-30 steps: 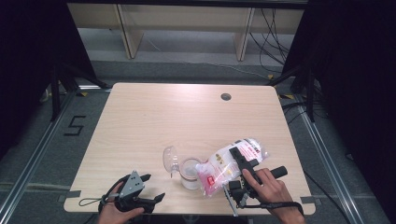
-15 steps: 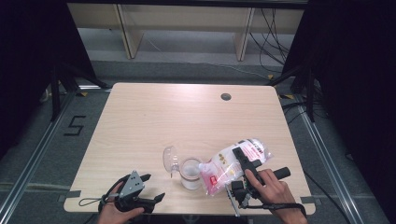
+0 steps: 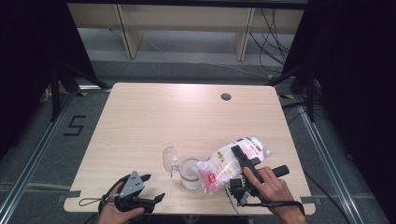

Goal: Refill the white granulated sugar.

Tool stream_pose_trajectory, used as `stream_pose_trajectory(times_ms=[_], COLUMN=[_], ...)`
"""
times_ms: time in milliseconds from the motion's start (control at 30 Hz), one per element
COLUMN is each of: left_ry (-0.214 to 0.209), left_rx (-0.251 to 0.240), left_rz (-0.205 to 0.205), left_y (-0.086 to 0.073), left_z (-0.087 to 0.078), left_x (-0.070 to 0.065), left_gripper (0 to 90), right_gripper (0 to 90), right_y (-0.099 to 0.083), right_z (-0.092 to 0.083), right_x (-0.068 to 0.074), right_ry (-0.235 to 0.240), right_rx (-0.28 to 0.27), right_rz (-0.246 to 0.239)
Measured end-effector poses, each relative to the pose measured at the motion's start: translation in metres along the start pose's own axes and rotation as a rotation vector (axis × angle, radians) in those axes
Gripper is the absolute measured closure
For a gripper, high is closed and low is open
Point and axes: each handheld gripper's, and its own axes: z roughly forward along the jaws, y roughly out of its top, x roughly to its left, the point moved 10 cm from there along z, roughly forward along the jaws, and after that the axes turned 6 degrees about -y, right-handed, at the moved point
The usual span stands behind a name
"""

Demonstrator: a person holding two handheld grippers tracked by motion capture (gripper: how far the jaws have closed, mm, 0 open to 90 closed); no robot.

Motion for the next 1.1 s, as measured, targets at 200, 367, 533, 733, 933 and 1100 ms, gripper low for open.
stream_pose_trajectory(times_ms=[200,367,533,733,933,1100], left_ry=[-0.015,-0.006,-0.008,0.001,-0.002,0.001], left_rx=[0.0,-0.002,0.015,-0.003,-0.003,-0.001], left_rz=[0.014,-0.01,0.011,-0.006,-0.008,-0.007], left_y=[0.001,0.0,-0.001,0.0,0.0,0.0], left_z=[0.0,0.0,-0.001,0.0,0.0,0.0], left_x=[0.0,-0.001,0.0,0.0,-0.001,0.0], left_gripper=[17.4,17.4,17.4,17.4,17.4,17.4], right_gripper=[47.2,47.2,47.3,47.3,47.3,47.4], right_y=[-0.006,-0.003,0.003,0.003,-0.01,-0.007], right_z=[-0.003,-0.005,-0.006,-0.002,-0.004,-0.007], right_x=[0.002,0.002,0.002,-0.002,0.001,0.004], right_ry=[0.013,0.018,0.016,0.007,0.021,0.018], right_rx=[0.023,0.017,0.015,0.009,0.043,0.042], right_rz=[-0.033,-0.051,-0.025,-0.005,-0.022,-0.01])
